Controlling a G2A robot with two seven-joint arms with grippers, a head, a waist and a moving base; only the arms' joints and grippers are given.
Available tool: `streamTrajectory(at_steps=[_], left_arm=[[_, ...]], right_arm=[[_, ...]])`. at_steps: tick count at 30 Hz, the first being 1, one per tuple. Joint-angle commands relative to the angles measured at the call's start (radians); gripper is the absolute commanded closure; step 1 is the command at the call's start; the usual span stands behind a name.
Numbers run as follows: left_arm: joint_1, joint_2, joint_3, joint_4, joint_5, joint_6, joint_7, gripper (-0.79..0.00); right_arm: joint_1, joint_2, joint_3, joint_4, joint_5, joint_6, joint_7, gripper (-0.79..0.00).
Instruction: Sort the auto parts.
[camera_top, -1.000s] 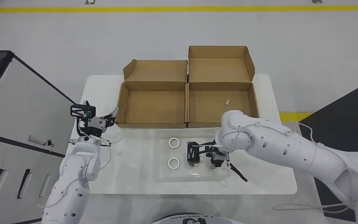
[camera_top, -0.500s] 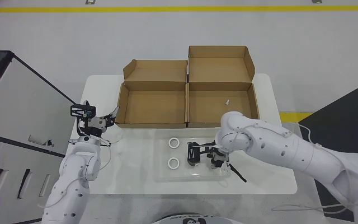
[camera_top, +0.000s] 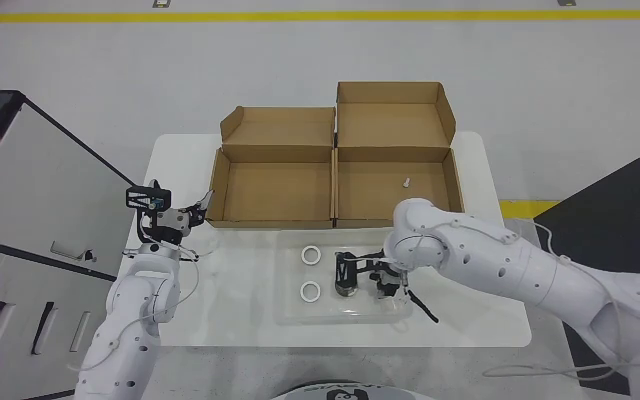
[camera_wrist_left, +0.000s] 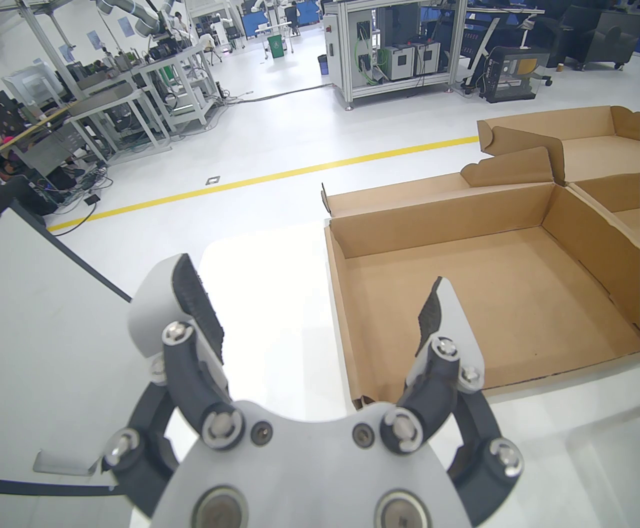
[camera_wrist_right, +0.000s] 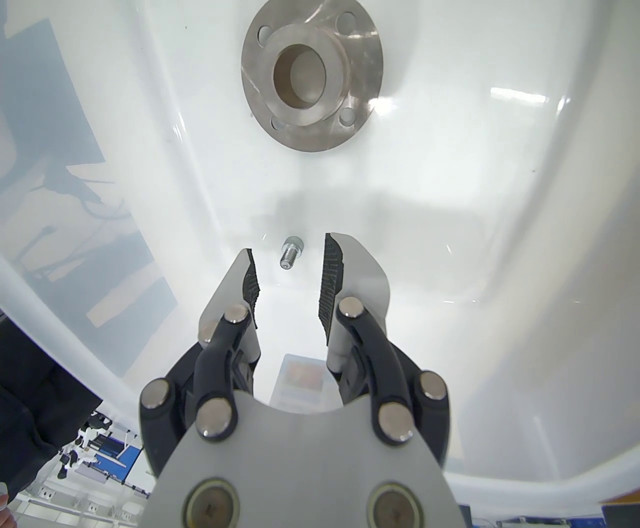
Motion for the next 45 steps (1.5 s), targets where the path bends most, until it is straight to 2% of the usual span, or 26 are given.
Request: streamTrajectory(at_steps=[1, 22, 29, 32, 34, 45], left_arm=[[0.000, 0.000, 0.000, 0.000, 0.000, 0.000, 0.000, -0.785], [0.000, 0.000, 0.000, 0.000, 0.000, 0.000, 0.000, -0.785], [0.000, 0.000, 0.000, 0.000, 0.000, 0.000, 0.000, -0.785], [0.000, 0.000, 0.000, 0.000, 0.000, 0.000, 0.000, -0.785], [0.000, 0.000, 0.000, 0.000, 0.000, 0.000, 0.000, -0.785], [0.000, 0.000, 0.000, 0.000, 0.000, 0.000, 0.000, -0.785]], right_arm=[[-0.001, -0.002, 0.000, 0.000, 0.003, 0.002, 0.002, -0.308], [-0.019, -0.009, 0.000, 0.013, -0.004, 0.019, 0.019, -0.268], [-0.020, -0.006, 0.000, 0.012, -0.004, 0.023, 0.023, -0.200], [-0.022, -0.005, 0.000, 0.012, -0.003, 0.023, 0.023, -0.129], [-0.023, -0.004, 0.000, 0.012, -0.004, 0.024, 0.024, 0.000], [-0.004, 0.001, 0.000, -0.003, 0.012, 0.028, 0.028, 0.000]])
